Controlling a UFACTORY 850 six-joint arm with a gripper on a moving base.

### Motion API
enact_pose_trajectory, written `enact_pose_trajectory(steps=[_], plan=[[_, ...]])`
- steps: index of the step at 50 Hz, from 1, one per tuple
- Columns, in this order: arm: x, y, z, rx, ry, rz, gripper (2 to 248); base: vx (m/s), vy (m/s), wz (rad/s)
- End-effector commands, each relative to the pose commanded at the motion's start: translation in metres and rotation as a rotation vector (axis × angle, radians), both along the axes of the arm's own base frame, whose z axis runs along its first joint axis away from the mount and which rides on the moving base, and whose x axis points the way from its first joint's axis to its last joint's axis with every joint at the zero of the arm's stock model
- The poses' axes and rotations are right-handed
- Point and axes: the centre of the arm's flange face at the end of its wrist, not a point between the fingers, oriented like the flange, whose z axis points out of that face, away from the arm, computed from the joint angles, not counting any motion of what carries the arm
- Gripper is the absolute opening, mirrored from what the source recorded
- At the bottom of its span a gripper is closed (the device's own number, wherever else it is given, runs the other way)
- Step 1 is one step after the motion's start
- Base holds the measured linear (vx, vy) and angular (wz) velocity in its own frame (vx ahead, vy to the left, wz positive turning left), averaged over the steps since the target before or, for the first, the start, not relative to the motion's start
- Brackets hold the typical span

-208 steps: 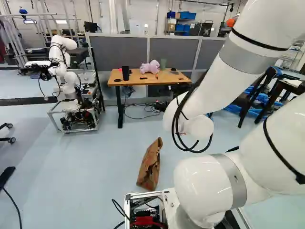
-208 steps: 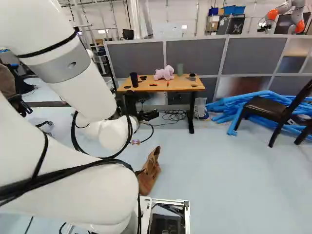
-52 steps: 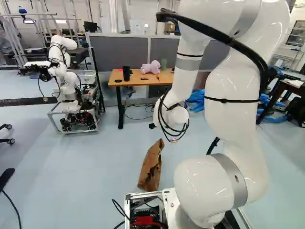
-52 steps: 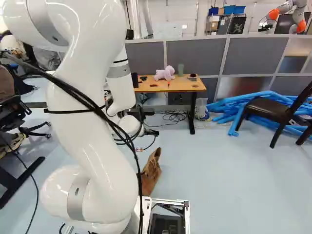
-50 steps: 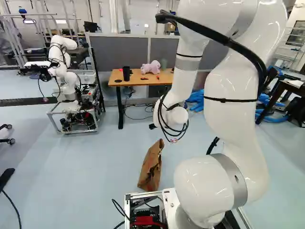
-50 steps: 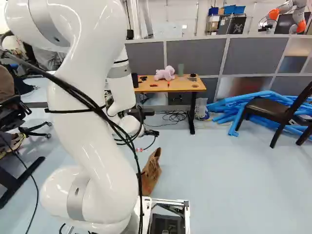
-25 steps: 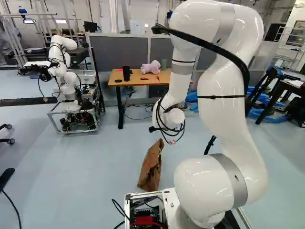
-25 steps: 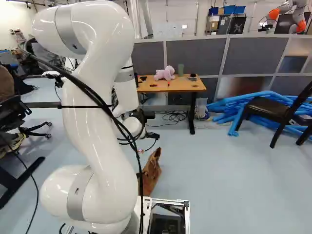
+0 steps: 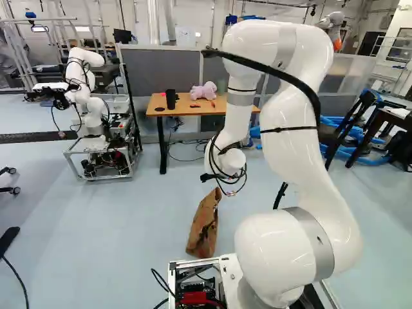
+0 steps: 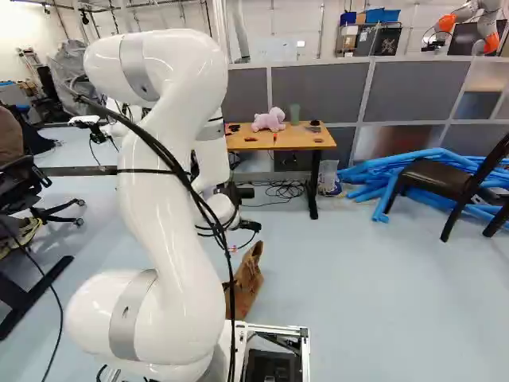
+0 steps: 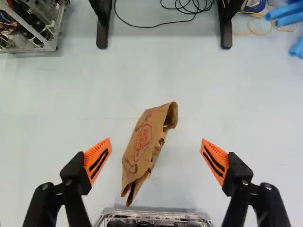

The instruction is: Pick up the bag on the ground and place it on the table

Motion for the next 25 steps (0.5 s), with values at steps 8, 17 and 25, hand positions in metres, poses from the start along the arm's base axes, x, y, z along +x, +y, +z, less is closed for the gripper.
enact_pose_trajectory(steps=[8,17,25], plan=[[0.006,0.001,-0.011,-0.001,0.020,-0.003,247,0.000,0.000,0.000],[0.012,0.002,-0.024,-0.002,0.041,-0.007,247,0.000,0.000,0.000],[0.018,0.003,-0.036,-0.004,0.060,-0.009,247,0.000,0.000,0.000]])
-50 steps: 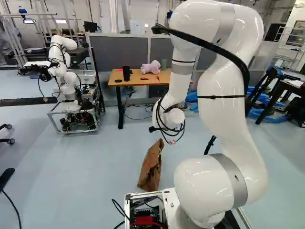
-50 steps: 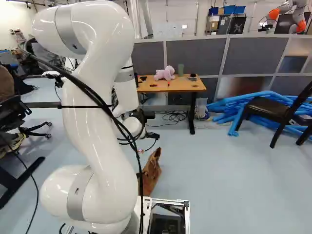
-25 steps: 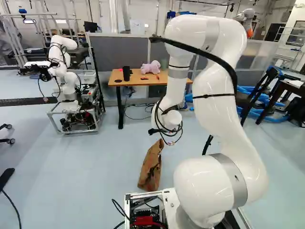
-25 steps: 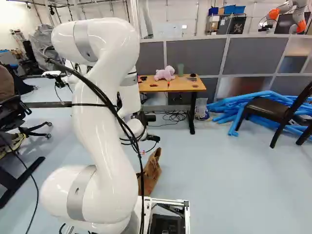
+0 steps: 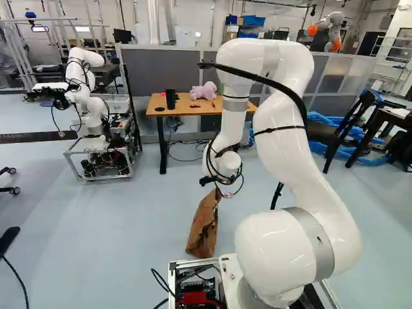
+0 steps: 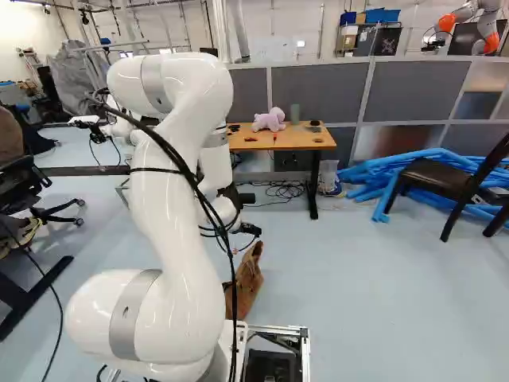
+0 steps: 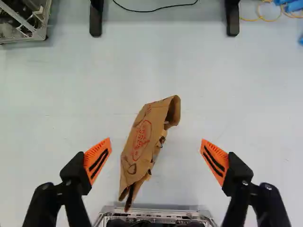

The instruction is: Pick up the bag on the ground and place it on the table

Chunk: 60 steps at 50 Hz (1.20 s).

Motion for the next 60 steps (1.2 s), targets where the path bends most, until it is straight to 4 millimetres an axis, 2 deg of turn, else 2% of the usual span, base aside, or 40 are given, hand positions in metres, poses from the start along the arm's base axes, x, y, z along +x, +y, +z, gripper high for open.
enact_pose_trajectory(steps=[29,60], plan=[[0.019,0.009,-0.043,-0.005,0.065,-0.005,247,0.000,0.000,0.000],[0.023,0.009,-0.090,-0.011,0.154,-0.029,247,0.000,0.000,0.000]])
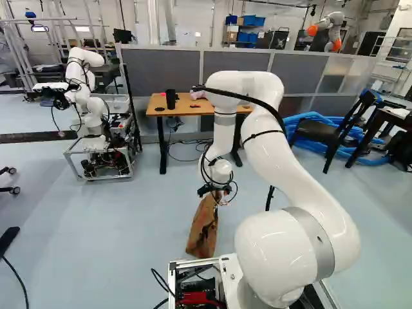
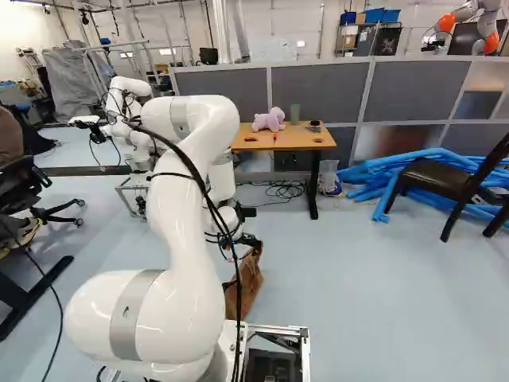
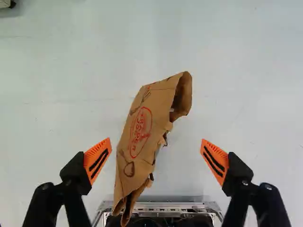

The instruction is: Pick up the bag on the ground and place it on the table

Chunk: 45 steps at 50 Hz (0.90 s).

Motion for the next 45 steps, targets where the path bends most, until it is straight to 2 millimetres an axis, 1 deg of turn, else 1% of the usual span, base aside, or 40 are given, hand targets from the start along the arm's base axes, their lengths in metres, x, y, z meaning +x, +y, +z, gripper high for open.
enact_pose_trajectory(steps=[14,38,45], plan=[[0.001,0.000,-0.021,0.002,0.035,-0.027,247,0.000,0.000,0.000],[0.005,0.000,-0.057,0.066,0.056,-0.255,247,0.000,0.000,0.000],[0.006,0.000,-0.067,0.073,0.061,-0.287,247,0.000,0.000,0.000]])
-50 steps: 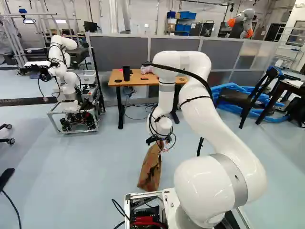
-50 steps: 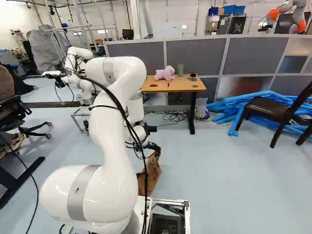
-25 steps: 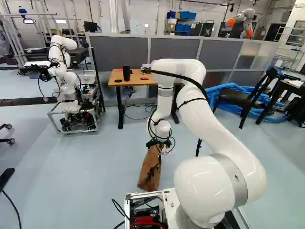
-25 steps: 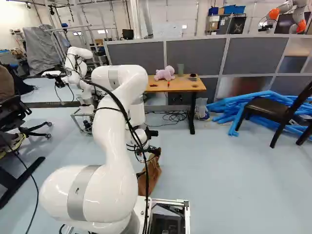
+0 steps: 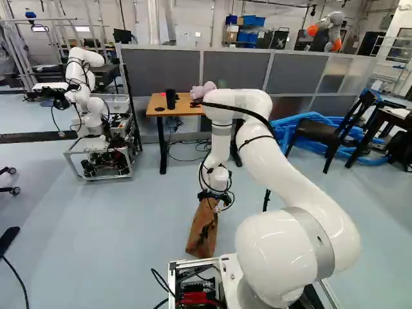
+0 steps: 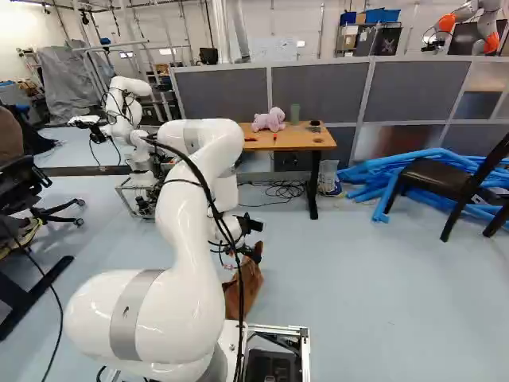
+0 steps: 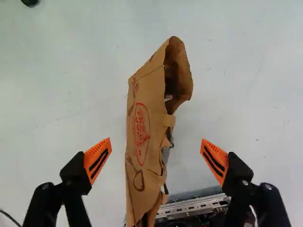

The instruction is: Pick up the bag on the ground and place it on the table

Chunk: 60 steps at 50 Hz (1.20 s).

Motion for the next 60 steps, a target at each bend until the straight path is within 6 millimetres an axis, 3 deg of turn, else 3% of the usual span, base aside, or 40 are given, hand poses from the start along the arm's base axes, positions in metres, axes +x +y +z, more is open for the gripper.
enact_pose_trajectory(steps=[60], plan=[[0.001,0.000,-0.091,0.000,0.076,-0.009,247,0.000,0.000,0.000]])
